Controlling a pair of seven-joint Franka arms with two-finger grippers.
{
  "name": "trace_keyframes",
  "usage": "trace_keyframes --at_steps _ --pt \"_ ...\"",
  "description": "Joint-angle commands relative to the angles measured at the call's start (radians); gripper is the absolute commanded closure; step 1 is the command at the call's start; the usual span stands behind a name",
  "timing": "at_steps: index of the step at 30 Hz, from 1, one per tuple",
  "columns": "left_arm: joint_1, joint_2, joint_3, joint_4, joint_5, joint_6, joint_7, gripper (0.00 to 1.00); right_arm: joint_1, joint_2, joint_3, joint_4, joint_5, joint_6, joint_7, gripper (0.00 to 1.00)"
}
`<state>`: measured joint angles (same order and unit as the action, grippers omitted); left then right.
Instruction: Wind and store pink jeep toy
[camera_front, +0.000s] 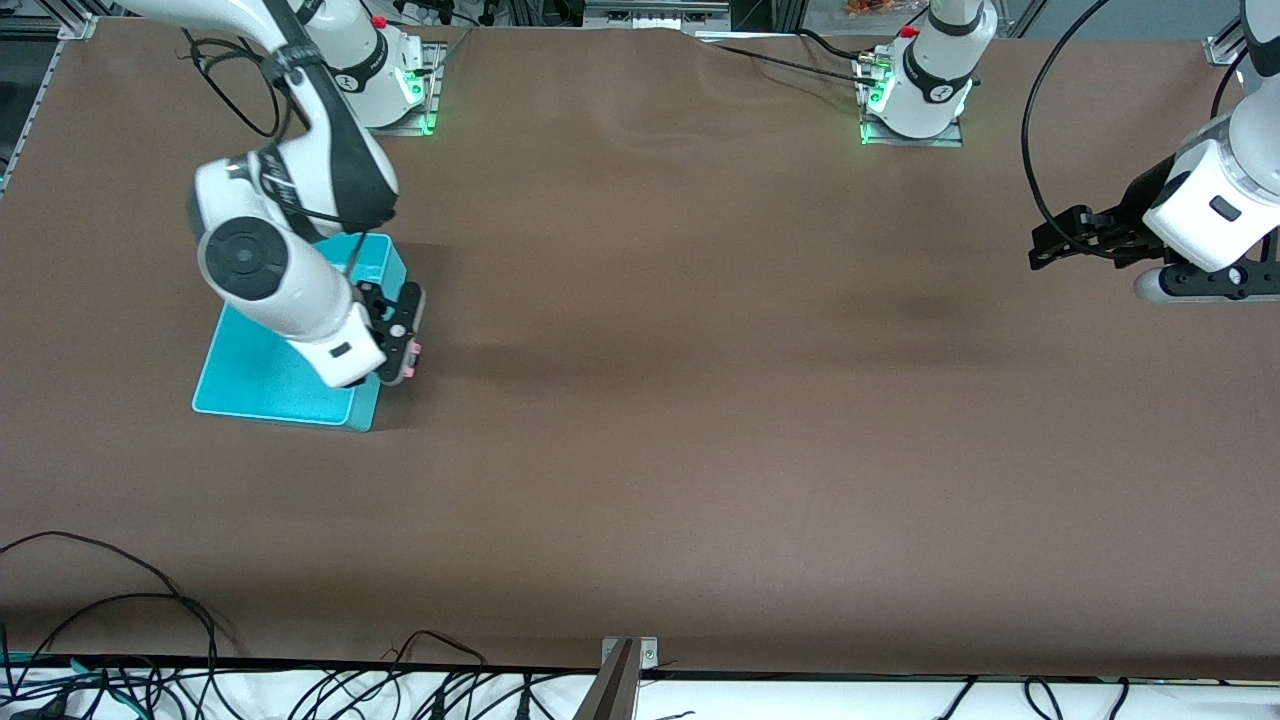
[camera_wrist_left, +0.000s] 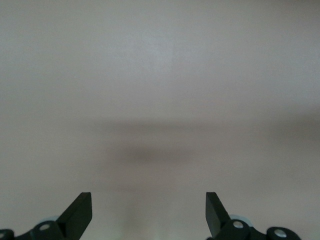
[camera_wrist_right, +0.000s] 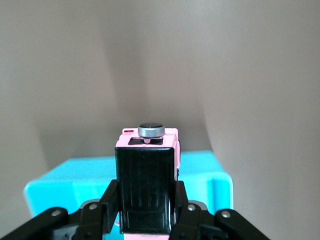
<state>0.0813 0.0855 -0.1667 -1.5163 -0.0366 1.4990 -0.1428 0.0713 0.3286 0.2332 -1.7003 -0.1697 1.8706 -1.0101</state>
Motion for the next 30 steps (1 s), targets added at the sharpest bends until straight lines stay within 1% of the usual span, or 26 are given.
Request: trace_keyframes --at_steps 1,3,6,9,12,15,20,24,30 --pt "0.003 0.017 -0.002 0.036 -0.016 -0.014 0.022 0.00 -0.048 -0.072 -0.026 0.025 0.044 -0.119 -0.099 0.88" --pt "0.002 0.017 -0.002 0.036 -0.016 -0.014 0.022 0.00 -0.054 -0.089 -0.046 0.022 0.056 -0.154 -0.146 0.88" --pt "-0.001 0.017 -0.004 0.036 -0.014 -0.014 0.022 0.00 -0.054 -0.120 -0.098 0.002 0.081 -0.191 -0.203 0.88" --pt "-0.001 0.017 -0.004 0.036 -0.011 -0.014 0.022 0.00 -0.054 -0.160 -0.143 -0.056 0.108 -0.188 -0.258 0.88" --pt "-0.003 0.017 -0.004 0.034 -0.011 -0.014 0.022 0.00 -0.054 -0.204 -0.187 -0.139 0.130 -0.154 -0.314 0.88" --pt "-0.003 0.017 -0.004 0.034 -0.011 -0.014 0.022 0.00 -0.054 -0.249 -0.222 -0.247 0.148 -0.078 -0.370 0.88" --pt "-0.005 0.017 -0.005 0.034 -0.009 -0.014 0.022 0.00 -0.054 -0.298 -0.261 -0.439 0.165 0.109 -0.444 0.88" --pt "-0.006 0.017 -0.005 0.034 -0.014 -0.014 0.022 0.00 -0.054 -0.296 -0.267 -0.539 0.167 0.237 -0.473 0.88" --pt "-0.006 0.017 -0.005 0.033 -0.016 -0.019 0.022 0.00 -0.054 -0.276 -0.270 -0.647 0.168 0.404 -0.528 0.88"
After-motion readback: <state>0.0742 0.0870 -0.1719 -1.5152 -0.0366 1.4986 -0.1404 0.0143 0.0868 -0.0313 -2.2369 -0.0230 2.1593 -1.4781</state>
